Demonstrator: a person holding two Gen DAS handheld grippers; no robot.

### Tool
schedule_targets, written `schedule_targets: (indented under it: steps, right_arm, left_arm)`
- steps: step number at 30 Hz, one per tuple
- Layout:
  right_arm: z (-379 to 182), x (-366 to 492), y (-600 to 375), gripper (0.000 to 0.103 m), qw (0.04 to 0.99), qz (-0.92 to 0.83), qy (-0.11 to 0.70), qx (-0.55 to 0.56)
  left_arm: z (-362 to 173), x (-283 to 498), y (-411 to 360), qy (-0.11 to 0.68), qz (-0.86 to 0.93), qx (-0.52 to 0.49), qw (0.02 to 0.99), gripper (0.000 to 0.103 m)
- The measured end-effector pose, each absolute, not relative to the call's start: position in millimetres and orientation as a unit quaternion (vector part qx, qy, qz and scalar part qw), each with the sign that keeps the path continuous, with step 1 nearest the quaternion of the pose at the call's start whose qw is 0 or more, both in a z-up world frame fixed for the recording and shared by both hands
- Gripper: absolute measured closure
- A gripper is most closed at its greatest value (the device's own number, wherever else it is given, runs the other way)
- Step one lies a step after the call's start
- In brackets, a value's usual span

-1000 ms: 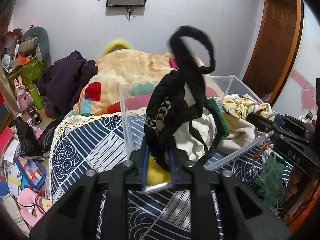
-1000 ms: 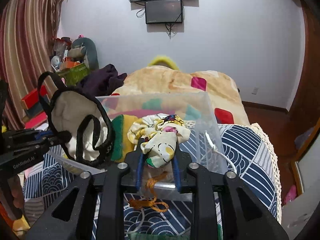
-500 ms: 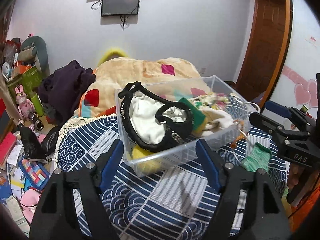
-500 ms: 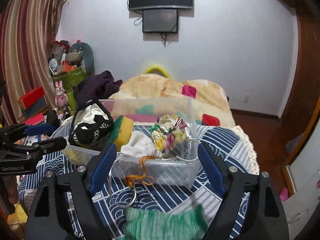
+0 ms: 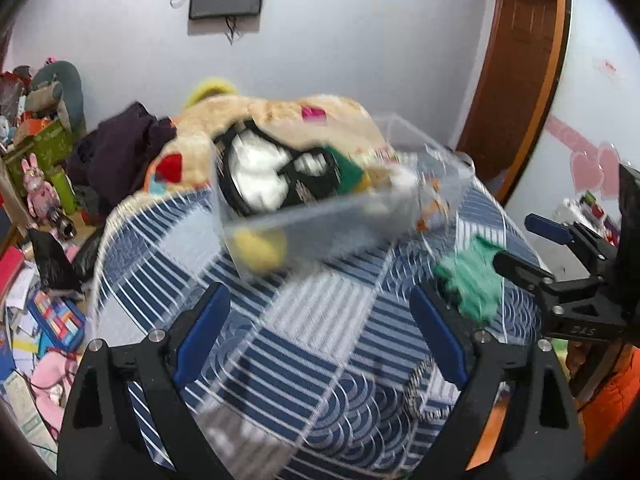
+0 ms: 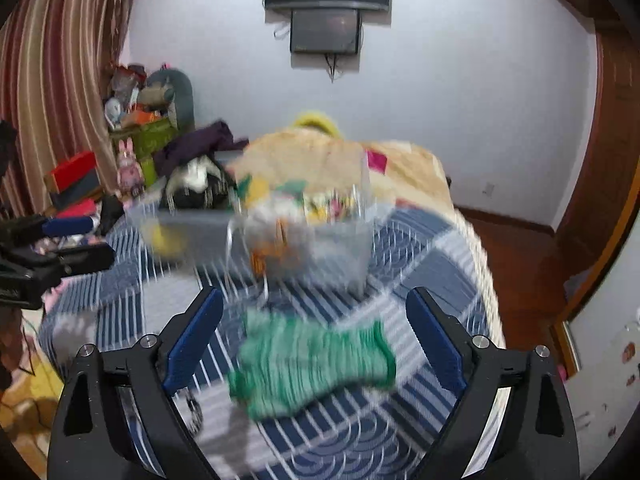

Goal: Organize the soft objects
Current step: 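Grasp the beaded bracelet with the left tool while the right tool grasps the green knit glove, then drop the bracelet into the clear box with the left tool while the right tool drops the glove in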

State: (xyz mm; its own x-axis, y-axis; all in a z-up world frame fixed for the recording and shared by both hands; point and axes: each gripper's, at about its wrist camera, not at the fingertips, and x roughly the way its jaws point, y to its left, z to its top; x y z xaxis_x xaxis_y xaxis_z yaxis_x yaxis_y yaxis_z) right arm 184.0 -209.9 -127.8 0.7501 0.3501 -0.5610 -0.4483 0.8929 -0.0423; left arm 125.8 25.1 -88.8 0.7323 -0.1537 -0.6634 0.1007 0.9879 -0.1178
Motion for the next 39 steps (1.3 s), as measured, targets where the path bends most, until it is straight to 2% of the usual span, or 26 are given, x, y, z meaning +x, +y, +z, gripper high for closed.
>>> schedule_targets:
  steps: [11,15,16,17,18,20,21,25,26,28,31,39]
  right_arm:
    - [-165.7,187.7,-214.7,0.011,0.918,0.209,0.333,-0.059]
    - [-163.7,184.6,-209.9,0.011,0.921,0.204,0.323,-0.068]
    - [-164.2,185.2,-209.2,0.011,0.921,0.205,0.323,-0.070]
    - [-164.6,186.0,-208.5,0.011,0.921,0.205,0.324,-0.071]
    - [-165.5,187.1,-207.6,0.011,0.919,0.207,0.327,-0.070]
    - [-167.7,188.9,-206.2,0.014,0.919,0.207,0.330,-0.069]
    - [-168.7,189.3,-205.0,0.021,0.917,0.211,0.331,-0.069]
    - [-169.0,185.7,-201.0,0.054,0.911,0.239,0.330,-0.067]
    - [-168.5,183.8,-200.0,0.057,0.910,0.243,0.328,-0.069]
    - [-167.5,179.7,-198.0,0.072,0.910,0.249,0.323,-0.071]
    - [-166.0,175.2,-197.6,0.081,0.910,0.255,0.320,-0.066]
    - [-148.5,163.7,-202.5,0.083,0.916,0.263,0.298,-0.051]
  left_arm:
    - [-141.7,101.9,-4.4,0.421,-0.102,-0.057,0.899,0.013]
    - [-149.0,102.2,-8.2,0.431,-0.105,-0.053,0.895,0.036]
    - [-149.2,102.3,-8.1,0.429,-0.104,-0.053,0.896,0.038]
    - [-148.7,101.4,-8.4,0.425,-0.103,-0.053,0.898,0.043]
    - [-147.9,100.4,-9.4,0.422,-0.108,-0.053,0.898,0.051]
    - [-147.9,99.9,-13.3,0.421,-0.117,-0.048,0.898,0.062]
    - [-146.7,99.5,-14.3,0.419,-0.117,-0.043,0.899,0.071]
    - [-145.6,99.3,-15.0,0.416,-0.121,-0.033,0.901,0.089]
    - [-145.0,99.6,-14.5,0.416,-0.123,-0.033,0.900,0.094]
    - [-143.3,100.3,-12.5,0.414,-0.121,-0.034,0.902,0.095]
    - [-137.6,101.3,-6.7,0.406,-0.110,-0.036,0.907,0.096]
    - [-113.0,105.8,15.3,0.375,-0.093,-0.054,0.921,0.096]
